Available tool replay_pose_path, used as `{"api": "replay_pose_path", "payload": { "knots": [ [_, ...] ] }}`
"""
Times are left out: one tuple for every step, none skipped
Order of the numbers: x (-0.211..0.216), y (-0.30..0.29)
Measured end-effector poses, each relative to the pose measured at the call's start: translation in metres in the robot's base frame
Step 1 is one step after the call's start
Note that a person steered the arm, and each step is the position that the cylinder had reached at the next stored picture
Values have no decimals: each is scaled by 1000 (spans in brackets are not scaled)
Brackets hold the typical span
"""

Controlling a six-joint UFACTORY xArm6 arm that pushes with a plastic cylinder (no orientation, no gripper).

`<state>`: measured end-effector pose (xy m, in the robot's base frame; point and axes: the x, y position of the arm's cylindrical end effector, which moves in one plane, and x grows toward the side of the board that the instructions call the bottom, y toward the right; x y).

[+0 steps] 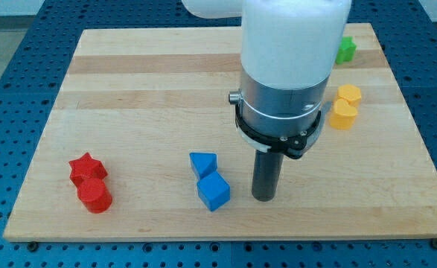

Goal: Place the blue cube to the bottom right of red circle

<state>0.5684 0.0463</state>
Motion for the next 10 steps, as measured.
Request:
{"api": "replay_pose_path", "payload": {
  "knots": [
    [0, -6],
    [0, -20],
    [0, -36],
    [0, -49],
    [0, -75],
    [0, -100],
    [0, -125],
    [0, -148],
    [0, -168],
    [0, -185]
  ]
}}
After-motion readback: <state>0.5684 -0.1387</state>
